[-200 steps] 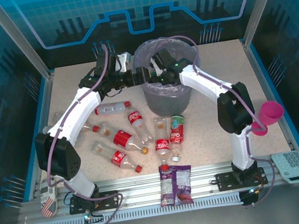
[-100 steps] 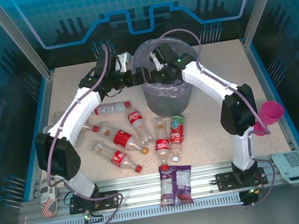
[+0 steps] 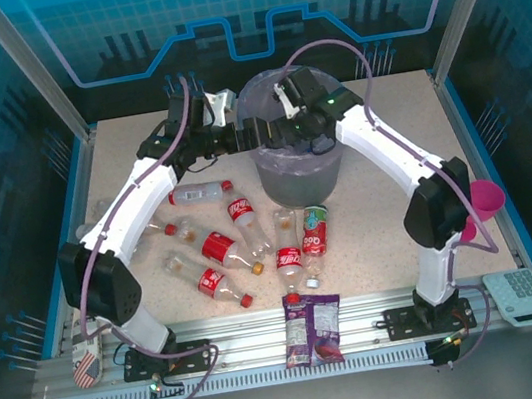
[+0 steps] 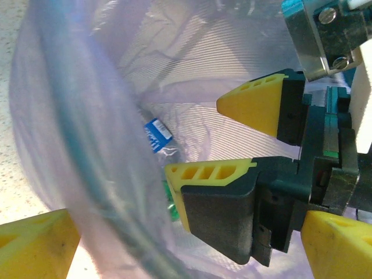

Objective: Put the plastic bottles in the bin

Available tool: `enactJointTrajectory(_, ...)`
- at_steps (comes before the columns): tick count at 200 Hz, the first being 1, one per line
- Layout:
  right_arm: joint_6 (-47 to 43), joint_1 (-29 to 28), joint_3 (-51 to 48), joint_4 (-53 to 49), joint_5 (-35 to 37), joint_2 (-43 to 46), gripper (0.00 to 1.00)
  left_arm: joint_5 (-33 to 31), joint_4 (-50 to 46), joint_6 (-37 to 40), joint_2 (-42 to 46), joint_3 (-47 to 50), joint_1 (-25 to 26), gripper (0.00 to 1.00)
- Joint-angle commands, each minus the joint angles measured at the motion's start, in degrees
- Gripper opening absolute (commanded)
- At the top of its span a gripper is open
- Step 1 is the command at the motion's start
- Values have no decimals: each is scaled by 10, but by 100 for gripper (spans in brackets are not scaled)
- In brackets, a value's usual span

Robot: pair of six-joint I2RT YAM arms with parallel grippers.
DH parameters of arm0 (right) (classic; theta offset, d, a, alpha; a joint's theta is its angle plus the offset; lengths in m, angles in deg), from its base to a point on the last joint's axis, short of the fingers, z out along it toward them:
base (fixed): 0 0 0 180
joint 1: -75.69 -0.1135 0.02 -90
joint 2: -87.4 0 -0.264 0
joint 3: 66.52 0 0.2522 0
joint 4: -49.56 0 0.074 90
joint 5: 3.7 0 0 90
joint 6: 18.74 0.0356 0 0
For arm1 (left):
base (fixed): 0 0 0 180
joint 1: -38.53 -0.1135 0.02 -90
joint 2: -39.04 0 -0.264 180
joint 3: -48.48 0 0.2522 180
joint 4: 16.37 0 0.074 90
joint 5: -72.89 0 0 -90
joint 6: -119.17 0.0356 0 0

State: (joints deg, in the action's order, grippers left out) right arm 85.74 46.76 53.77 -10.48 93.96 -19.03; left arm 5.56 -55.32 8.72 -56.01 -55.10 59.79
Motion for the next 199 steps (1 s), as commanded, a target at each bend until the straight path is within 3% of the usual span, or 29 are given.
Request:
enactJointTrajectory(1,-8,-15,31,-28,-28,90,100,-41,-22,13,-7,5,-4,97)
enactJointTrajectory(71,-12,-6,-10,-84,56,245,100,-43,-22,13,-9,6,-4,97)
enactJointTrajectory(106,-10,33,-48,-69,10,301,100,-39,-21,10,-23,6,-4,97)
enactJointTrajectory(148,5,40,-86,-83,-46,355,100,-41,-21,8,-25,8,-3,97)
enactJointTrajectory(174,36,49,-177,-112,-21,430,98,-45,-22,13,-26,8,-3,97)
enactJointTrajectory(199,83,76,-287,-120,-58,503,93,-42,-22,12,-35,7,-3,97)
